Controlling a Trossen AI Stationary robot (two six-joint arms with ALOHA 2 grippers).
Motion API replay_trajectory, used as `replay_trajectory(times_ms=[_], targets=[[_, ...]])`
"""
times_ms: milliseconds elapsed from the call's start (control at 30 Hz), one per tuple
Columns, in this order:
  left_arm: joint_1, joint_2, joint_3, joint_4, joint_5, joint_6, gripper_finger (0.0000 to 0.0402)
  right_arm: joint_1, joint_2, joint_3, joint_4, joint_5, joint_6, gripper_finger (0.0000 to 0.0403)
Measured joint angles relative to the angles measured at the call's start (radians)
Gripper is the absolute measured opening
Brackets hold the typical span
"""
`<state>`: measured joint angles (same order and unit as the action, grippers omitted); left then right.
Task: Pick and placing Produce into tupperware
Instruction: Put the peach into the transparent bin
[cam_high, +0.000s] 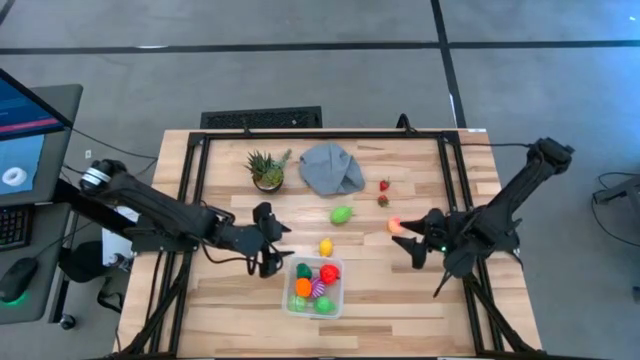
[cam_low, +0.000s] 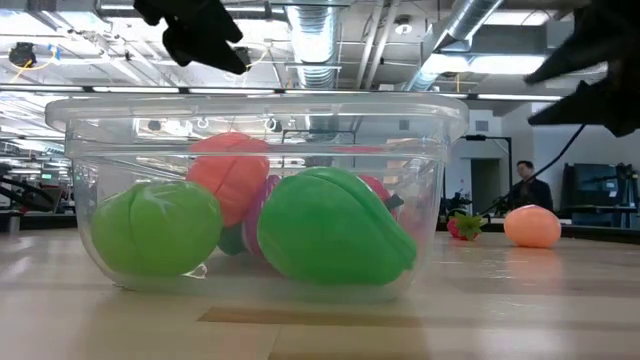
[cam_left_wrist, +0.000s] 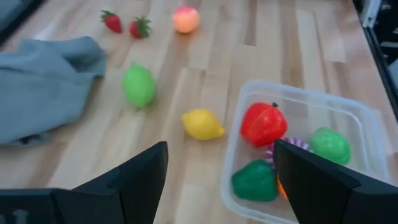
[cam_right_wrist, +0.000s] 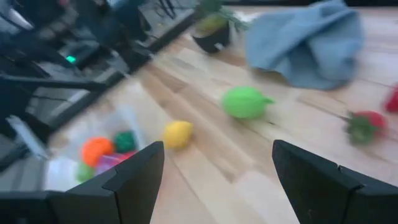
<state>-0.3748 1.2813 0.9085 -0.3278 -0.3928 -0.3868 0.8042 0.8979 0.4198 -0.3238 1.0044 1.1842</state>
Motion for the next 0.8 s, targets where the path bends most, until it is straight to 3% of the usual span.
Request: replay_trajectory(times_ms=[133,300,467,800], targets=[[0.000,-0.018,0.000,-0.037,-0.025,-0.002,0.0279,0.009,-0.025,0.000,-0.229,-0.013,0.147,0.0322],[0.000,-0.022,0.000,-0.074,-0.036,-0.016,0.0279,0.004,-0.019,0.000,-0.446,-0.111,0.262,0.0322],[0.000,-0.022,0.000,-0.084,-0.067,-0.025,0.0279,-0.017,-0.023,0.000,-0.528,-0.142,0.274,0.0322],[0.009,-0.021,0.000,-0.086,-0.111,-0.035,0.0279,-0.122,-0.015,0.000,-0.582,-0.216,0.143,0.0327]])
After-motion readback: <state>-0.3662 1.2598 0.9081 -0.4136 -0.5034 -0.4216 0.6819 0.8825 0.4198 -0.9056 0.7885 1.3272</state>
